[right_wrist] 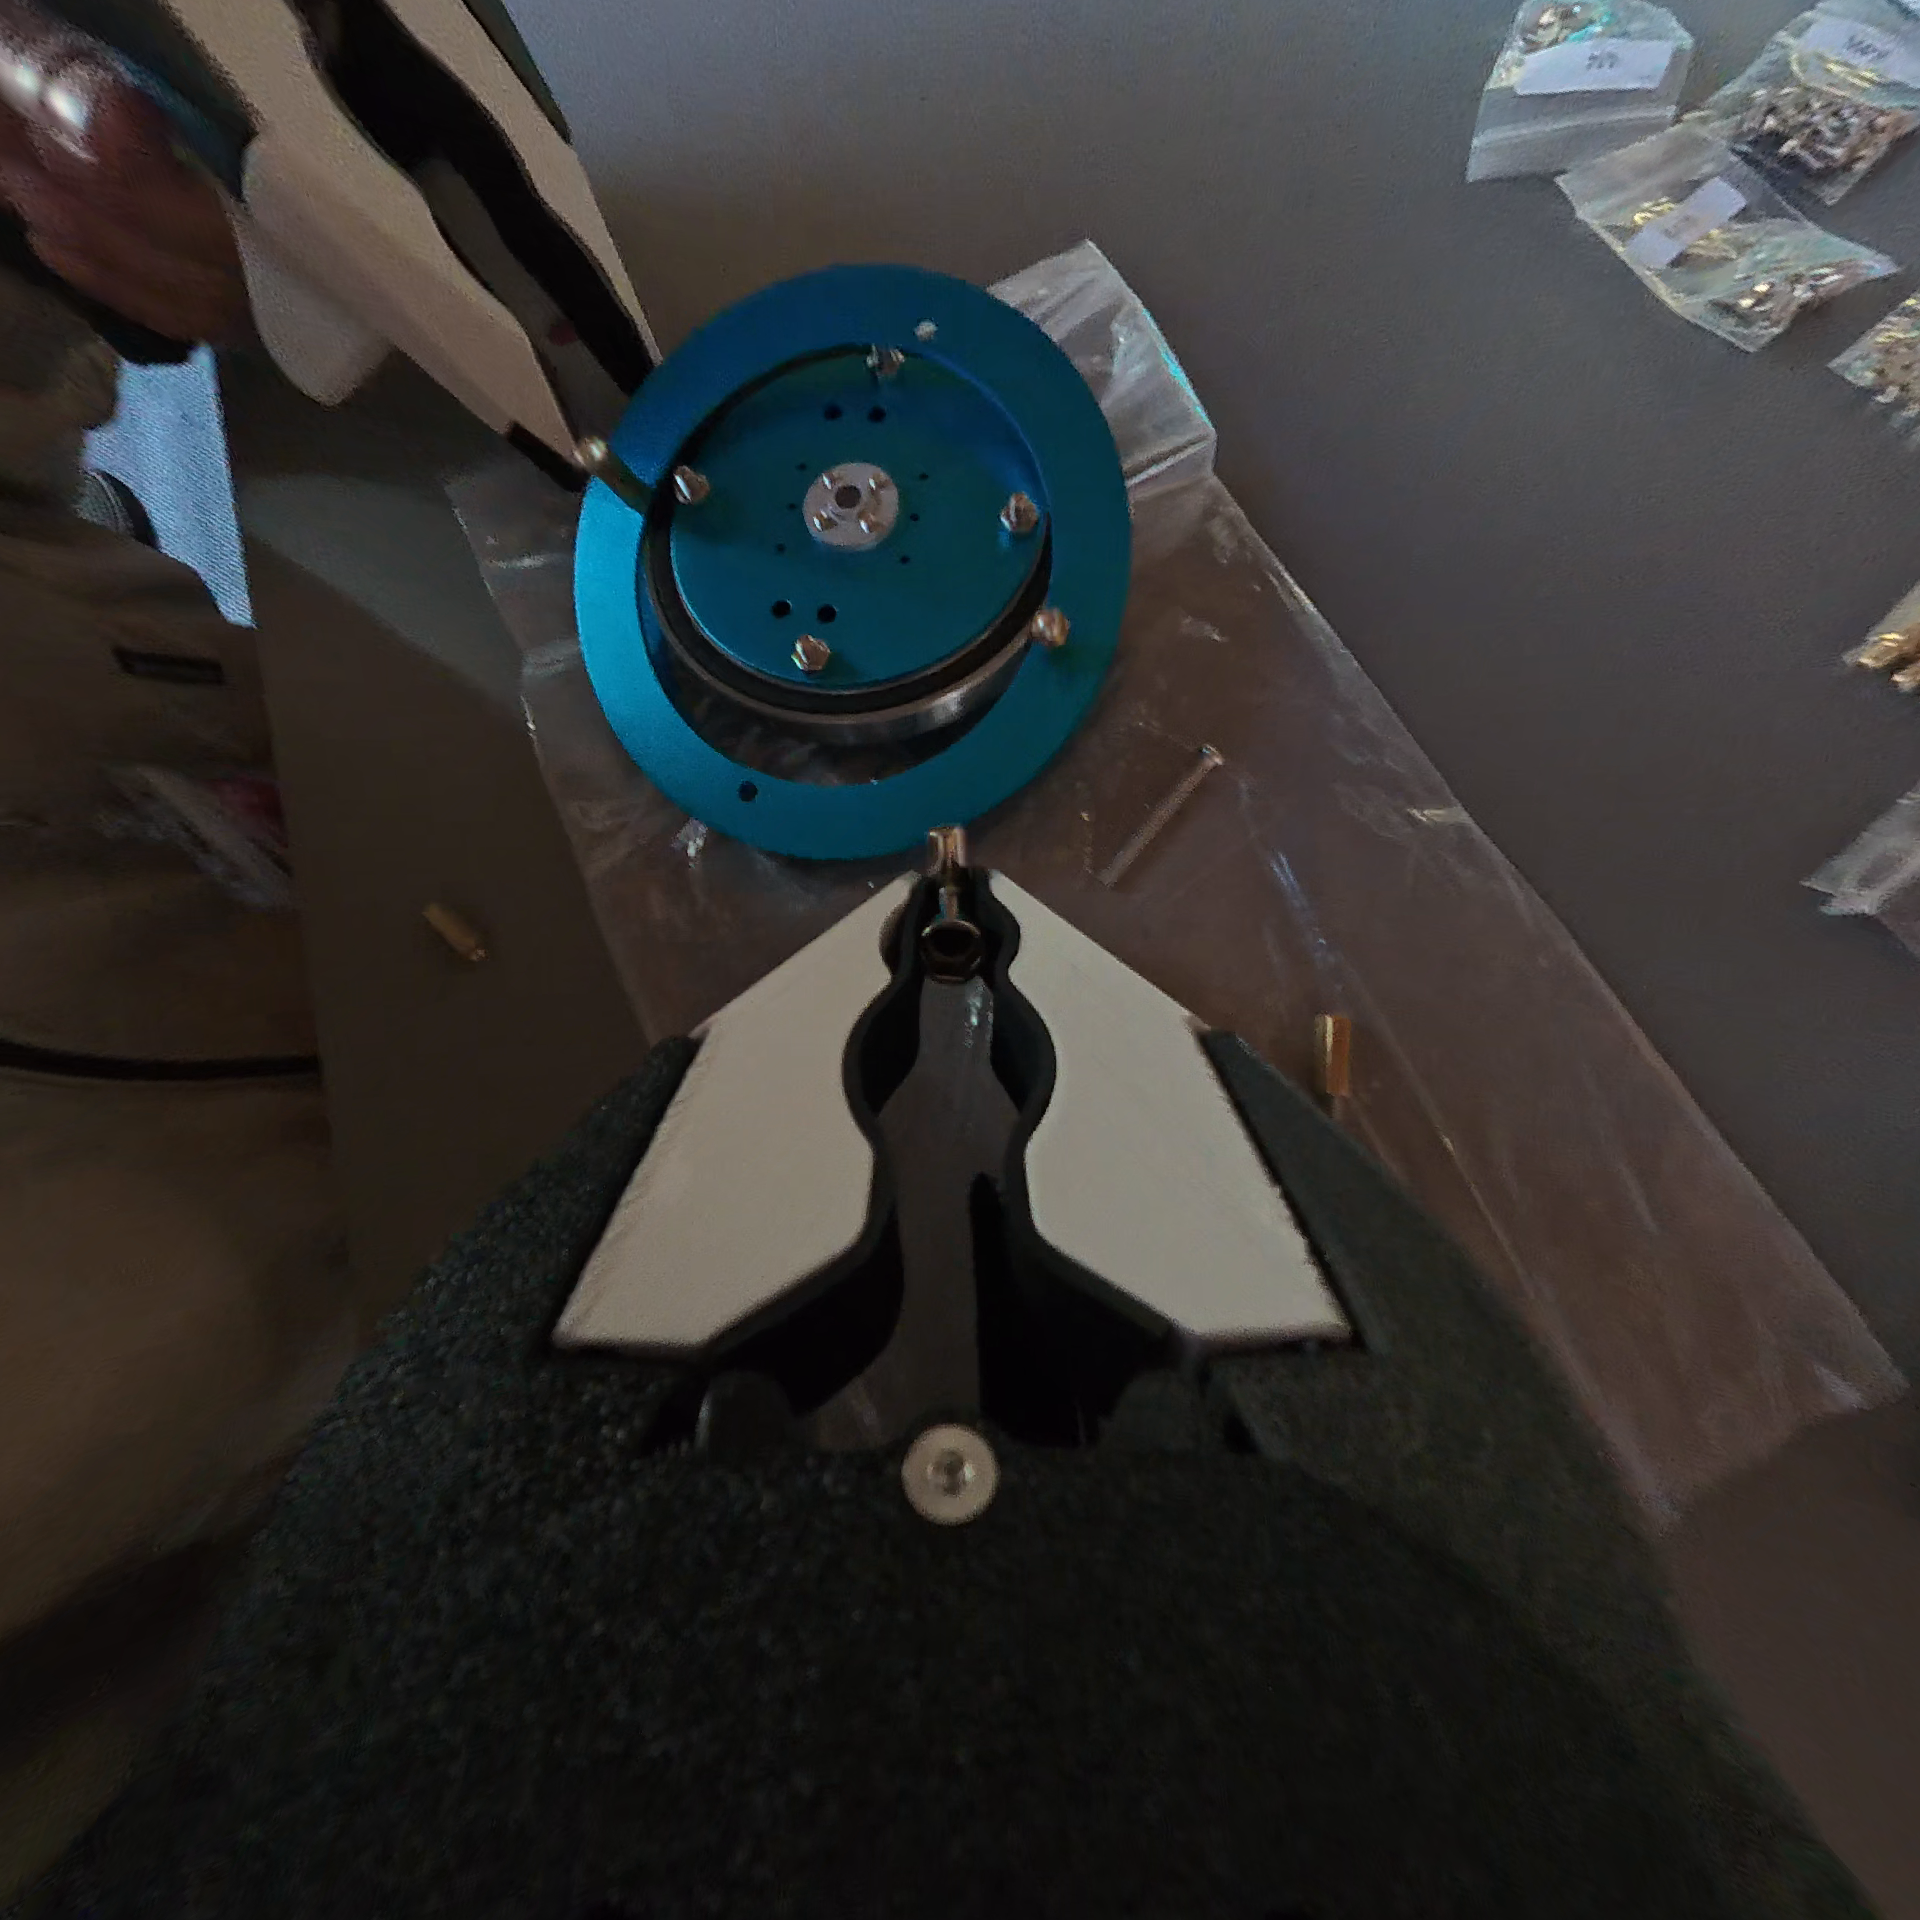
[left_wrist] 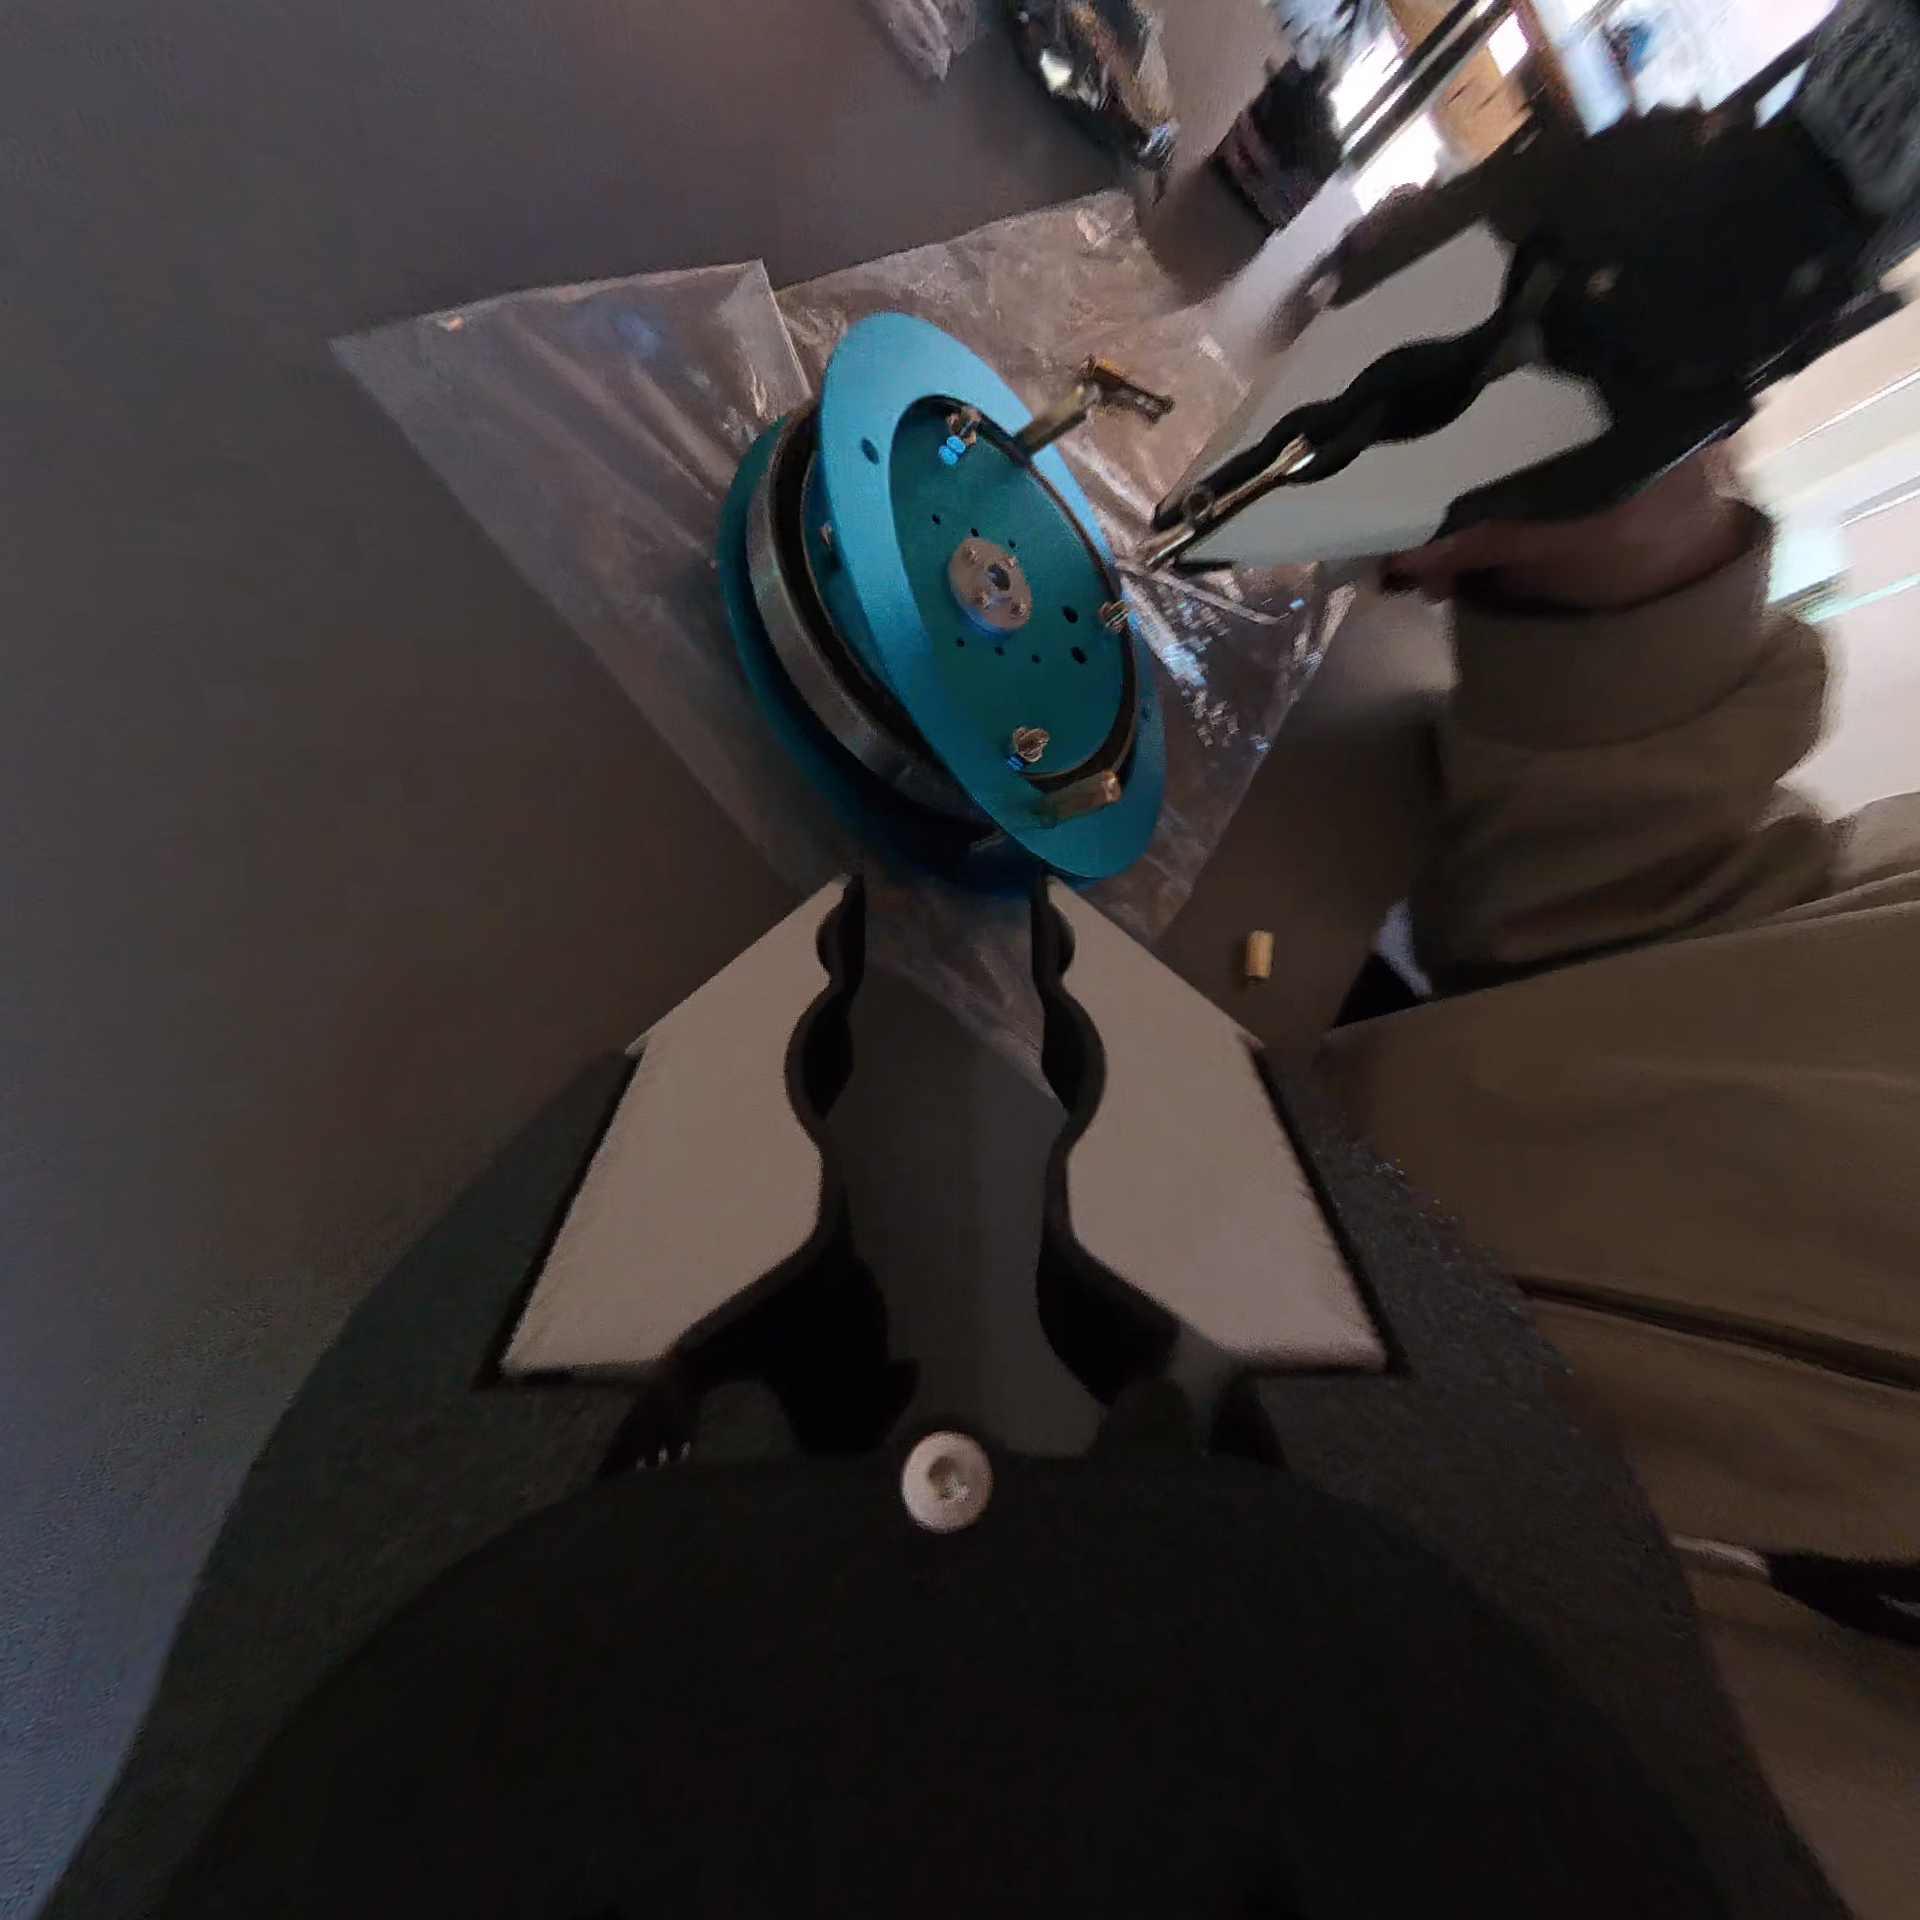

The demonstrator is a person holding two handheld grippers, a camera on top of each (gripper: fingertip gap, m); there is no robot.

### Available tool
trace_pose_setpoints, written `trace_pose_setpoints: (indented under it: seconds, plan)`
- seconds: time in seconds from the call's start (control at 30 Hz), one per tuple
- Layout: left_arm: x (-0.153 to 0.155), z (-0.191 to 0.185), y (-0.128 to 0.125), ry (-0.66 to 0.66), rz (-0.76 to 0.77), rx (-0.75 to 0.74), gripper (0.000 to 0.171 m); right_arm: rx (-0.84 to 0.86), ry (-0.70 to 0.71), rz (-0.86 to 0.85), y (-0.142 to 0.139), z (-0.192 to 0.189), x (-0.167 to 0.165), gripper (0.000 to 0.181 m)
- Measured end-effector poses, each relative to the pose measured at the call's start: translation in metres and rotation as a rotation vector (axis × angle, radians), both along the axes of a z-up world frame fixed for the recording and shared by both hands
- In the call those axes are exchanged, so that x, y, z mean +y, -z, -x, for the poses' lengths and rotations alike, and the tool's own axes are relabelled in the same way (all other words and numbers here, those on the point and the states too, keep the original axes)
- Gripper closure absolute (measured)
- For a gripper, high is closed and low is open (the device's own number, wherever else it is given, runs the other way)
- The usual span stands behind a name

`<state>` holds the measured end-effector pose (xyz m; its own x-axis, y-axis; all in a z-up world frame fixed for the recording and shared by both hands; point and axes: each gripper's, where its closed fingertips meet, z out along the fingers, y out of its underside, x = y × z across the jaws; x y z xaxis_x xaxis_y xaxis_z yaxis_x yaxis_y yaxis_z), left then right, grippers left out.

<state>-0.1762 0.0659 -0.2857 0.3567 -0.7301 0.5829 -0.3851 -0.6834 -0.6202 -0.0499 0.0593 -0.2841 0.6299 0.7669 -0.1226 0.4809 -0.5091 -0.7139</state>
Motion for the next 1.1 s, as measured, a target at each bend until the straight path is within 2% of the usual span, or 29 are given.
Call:
trace_pose_setpoints:
  seconds: [0.07,0.13,0.2,0.27,0.4,0.53,0.7,0.8,0.87,0.97,1.1]
  plan:
    - [0.001,0.004,-0.006,0.001,0.072,-0.058,0.139,0.049,0.05,0.011,-0.001,0.002,0.007,0.175]
    - [0.016,0.003,-0.011,-0.045,0.078,-0.079,0.139,0.064,0.133,0.018,0.002,-0.005,0.018,0.175]
    - [0.023,-0.004,-0.018,-0.036,0.093,-0.107,0.139,0.067,0.186,0.045,0.006,-0.011,0.024,0.175]
    - [0.028,-0.012,-0.018,-0.032,0.096,-0.106,0.14,0.091,0.181,0.089,0.01,-0.006,0.023,0.175]
    - [0.032,-0.016,-0.01,-0.019,0.122,-0.08,0.162,0.132,0.131,0.119,0.008,0.008,0.017,0.175]
    - [0.038,-0.015,-0.027,-0.02,0.243,-0.195,0.17,0.219,0.121,0.167,0.002,0.015,0.013,0.175]
    - [0.045,-0.012,-0.016,0.017,0.236,-0.123,0.167,0.243,0.14,0.159,-0.004,0.016,0.024,0.175]
    - [0.058,-0.011,-0.005,-0.032,0.182,-0.062,0.16,0.286,0.145,0.167,-0.012,0.017,0.03,0.175]
    - [0.064,-0.011,-0.003,-0.065,0.181,-0.061,0.152,0.268,0.138,0.17,-0.009,0.017,0.031,0.175]
    - [0.069,-0.01,-0.002,-0.078,0.159,-0.061,0.151,0.247,0.141,0.146,-0.009,0.017,0.032,0.175]
    - [0.073,0.002,-0.01,-0.093,0.119,-0.104,0.15,0.238,0.138,0.043,-0.023,0.015,0.034,0.175]
